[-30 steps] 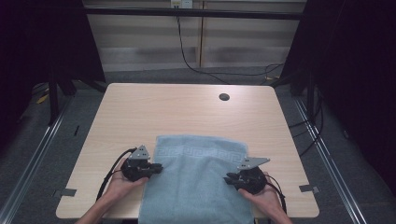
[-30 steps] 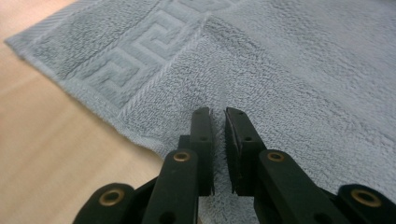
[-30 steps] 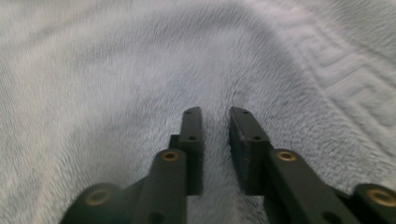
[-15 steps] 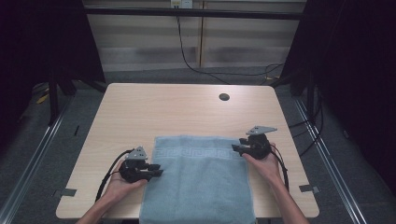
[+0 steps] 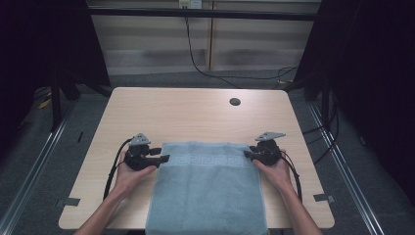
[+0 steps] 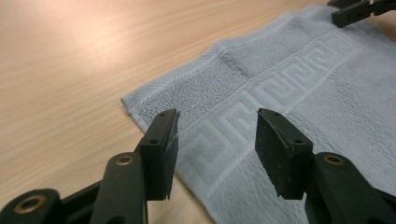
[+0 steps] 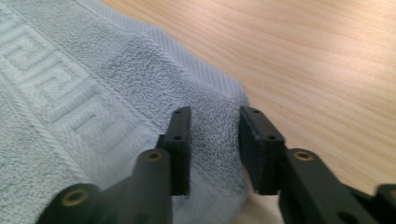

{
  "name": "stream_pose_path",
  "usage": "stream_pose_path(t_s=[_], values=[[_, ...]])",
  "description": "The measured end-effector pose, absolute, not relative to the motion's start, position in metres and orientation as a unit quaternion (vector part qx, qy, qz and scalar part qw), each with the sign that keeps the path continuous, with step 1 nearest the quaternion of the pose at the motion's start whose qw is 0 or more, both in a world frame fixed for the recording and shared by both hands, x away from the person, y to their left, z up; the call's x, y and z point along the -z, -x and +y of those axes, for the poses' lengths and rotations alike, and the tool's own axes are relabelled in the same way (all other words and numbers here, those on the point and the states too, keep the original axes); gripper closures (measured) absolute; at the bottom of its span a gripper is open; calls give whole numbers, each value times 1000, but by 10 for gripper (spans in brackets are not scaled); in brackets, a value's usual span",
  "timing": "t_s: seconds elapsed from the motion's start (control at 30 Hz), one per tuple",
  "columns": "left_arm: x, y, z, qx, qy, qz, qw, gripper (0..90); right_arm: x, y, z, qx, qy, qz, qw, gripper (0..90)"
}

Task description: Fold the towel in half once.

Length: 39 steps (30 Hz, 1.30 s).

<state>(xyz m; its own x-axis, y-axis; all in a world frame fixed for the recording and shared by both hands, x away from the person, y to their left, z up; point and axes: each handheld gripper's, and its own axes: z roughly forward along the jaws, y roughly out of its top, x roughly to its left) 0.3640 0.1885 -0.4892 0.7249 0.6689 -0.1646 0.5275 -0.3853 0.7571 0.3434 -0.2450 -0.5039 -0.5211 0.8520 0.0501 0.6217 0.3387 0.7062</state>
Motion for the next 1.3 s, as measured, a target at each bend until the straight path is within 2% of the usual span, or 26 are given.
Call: stream_pose_path(t_s=[0.23, 0.4, 0.43, 0.47, 0.53, 0.73, 0.93, 1.1, 1.3], values=[[506, -386, 184, -92, -822, 382, 411, 414, 505, -343, -245, -355, -454, 802, 158, 785], [507, -385, 180, -100, -832, 369, 402, 433, 505, -342, -243, -356, -452, 802, 158, 818], [507, -383, 180, -101, -840, 352, 400, 461, 505, -342, -244, -358, -452, 802, 155, 820], [507, -382, 179, -104, -847, 336, 398, 529, 505, -342, -244, -359, -454, 801, 154, 821], [507, -380, 177, -109, -852, 328, 394, 544, 505, -341, -244, -360, -457, 799, 152, 825], [507, -377, 172, -94, -854, 318, 401, 801, 505, -339, -243, -362, -454, 800, 150, 832], [508, -378, 176, -62, -846, 329, 415, 828, 504, -338, -242, -364, -455, 801, 135, 851], [505, -377, 180, -56, -842, 331, 423, 833, 503, -339, -243, -375, -458, 796, 127, 858], [490, -375, 194, -49, -818, 338, 462, 835, 488, -339, -246, -415, -456, 777, 126, 861]])
